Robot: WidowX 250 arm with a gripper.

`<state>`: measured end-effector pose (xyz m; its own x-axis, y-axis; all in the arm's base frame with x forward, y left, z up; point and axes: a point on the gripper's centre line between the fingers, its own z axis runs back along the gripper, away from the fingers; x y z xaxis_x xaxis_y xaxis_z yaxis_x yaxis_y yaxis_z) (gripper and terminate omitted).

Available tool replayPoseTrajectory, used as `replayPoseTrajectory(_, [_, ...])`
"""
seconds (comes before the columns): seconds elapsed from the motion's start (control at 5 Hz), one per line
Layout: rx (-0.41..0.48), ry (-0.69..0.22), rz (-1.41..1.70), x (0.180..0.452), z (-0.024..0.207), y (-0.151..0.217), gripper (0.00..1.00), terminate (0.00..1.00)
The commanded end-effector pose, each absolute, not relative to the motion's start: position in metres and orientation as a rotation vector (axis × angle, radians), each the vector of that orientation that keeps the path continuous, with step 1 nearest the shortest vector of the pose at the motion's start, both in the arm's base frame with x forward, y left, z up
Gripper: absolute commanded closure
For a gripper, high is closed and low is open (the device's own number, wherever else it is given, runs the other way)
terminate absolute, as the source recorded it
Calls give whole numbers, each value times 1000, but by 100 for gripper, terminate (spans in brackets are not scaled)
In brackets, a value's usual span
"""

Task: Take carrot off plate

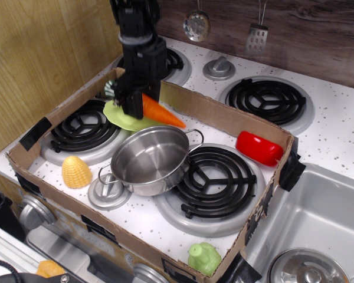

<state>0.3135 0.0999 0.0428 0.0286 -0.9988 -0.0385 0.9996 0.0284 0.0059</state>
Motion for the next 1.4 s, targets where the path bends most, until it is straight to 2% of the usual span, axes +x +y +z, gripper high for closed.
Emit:
replayPoseTrajectory(0.0, [323, -93, -1259, 282, 101, 87, 100, 0])
replayPoseTrajectory(0.2, [289, -143, -1032, 262, 106, 82, 100, 0])
replayPoseTrajectory(0.4, [215, -160, -895, 246, 107, 72, 100, 0])
replayPoseTrajectory(0.8, [118, -249, -832, 229, 101, 47, 100, 0])
replayPoseTrajectory(1.2, [85, -314, -846, 217, 99, -4, 100, 0])
